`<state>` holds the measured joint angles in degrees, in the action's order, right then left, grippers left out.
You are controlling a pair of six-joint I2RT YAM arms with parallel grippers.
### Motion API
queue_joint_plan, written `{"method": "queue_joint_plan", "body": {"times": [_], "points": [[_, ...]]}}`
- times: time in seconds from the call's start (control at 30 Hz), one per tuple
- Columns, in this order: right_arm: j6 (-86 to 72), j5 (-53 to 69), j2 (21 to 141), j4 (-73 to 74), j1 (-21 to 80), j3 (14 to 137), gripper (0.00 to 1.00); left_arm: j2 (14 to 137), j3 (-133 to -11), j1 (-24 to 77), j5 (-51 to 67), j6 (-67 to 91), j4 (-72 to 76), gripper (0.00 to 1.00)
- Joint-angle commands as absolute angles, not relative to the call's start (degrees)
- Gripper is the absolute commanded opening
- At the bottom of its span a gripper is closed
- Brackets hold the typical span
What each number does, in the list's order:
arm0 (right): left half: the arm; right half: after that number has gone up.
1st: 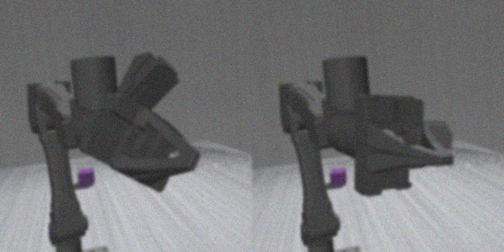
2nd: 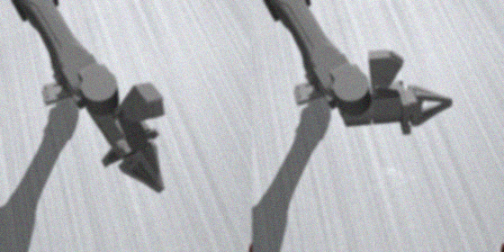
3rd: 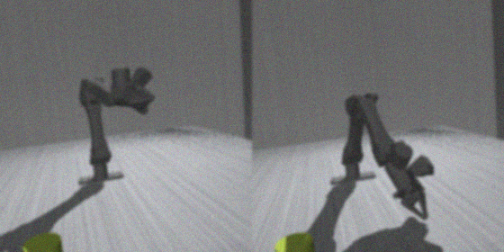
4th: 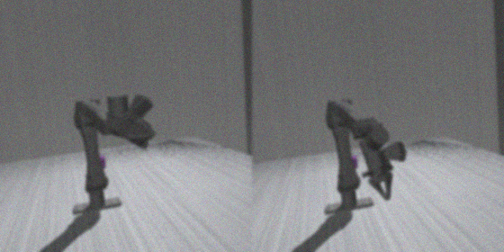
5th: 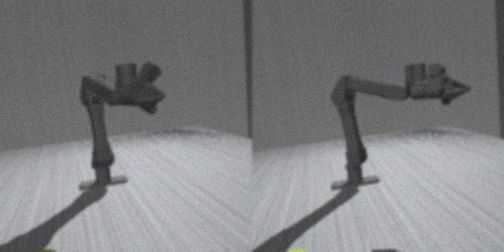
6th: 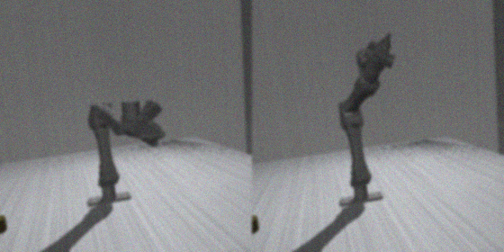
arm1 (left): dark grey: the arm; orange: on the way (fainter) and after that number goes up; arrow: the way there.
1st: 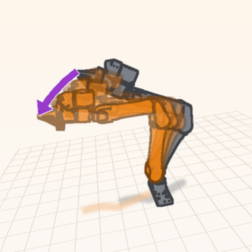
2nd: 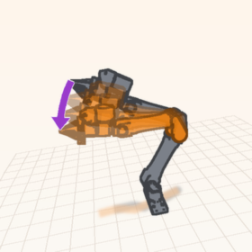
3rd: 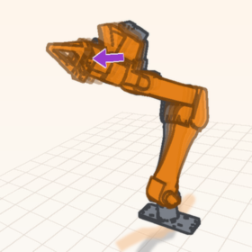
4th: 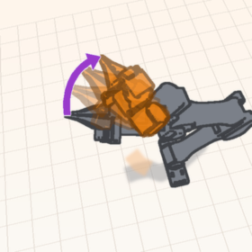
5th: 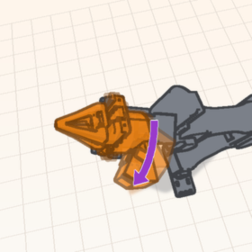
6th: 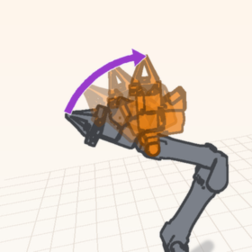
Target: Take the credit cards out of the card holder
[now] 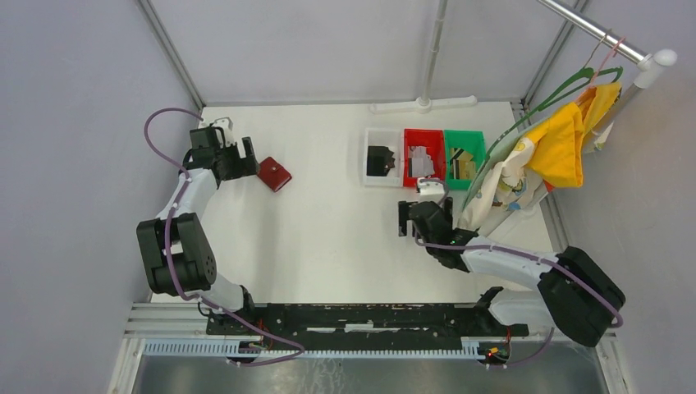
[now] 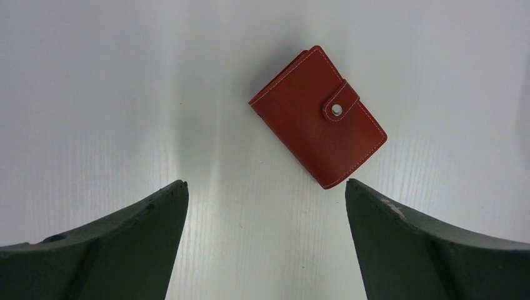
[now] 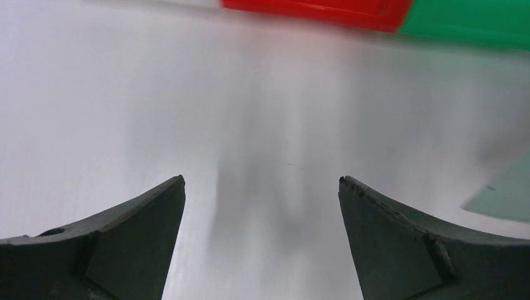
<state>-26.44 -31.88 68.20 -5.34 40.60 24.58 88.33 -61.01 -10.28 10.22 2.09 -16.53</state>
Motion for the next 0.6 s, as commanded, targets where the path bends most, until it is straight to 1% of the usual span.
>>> {"method": "queue_joint_plan", "body": {"times": [0.0, 0.1, 0.23, 0.33, 0.47, 0.57], "points": [[-28.8, -36.9, 75.1, -5.2, 48.0, 34.0, 0.98, 88.2, -61.8, -10.5, 13.1, 3.4, -17.4, 1.00], [-27.9, -37.6, 81.6, -1.9, 51.5, 43.2, 0.98, 88.4, -61.7, -10.6, 13.1, 3.0, -18.0, 1.00], [-26.3, -37.5, 90.6, 3.4, 51.8, 56.8, 0.98, 88.6, -61.7, -10.5, 13.4, 2.2, -19.0, 1.00], [-24.3, -39.0, 98.0, 9.0, 51.5, 69.9, 0.98, 88.5, -61.9, -10.6, 13.9, 1.7, -19.3, 1.00], [-23.0, -38.6, 107.2, 16.7, 47.9, 84.3, 0.98, 88.7, -62.3, -10.5, 14.4, 1.0, -20.1, 1.00], [-22.5, -36.6, 110.6, 19.4, 43.8, 90.2, 0.93, 89.0, -62.6, -10.5, 14.7, 0.4, -20.6, 1.00]]}}
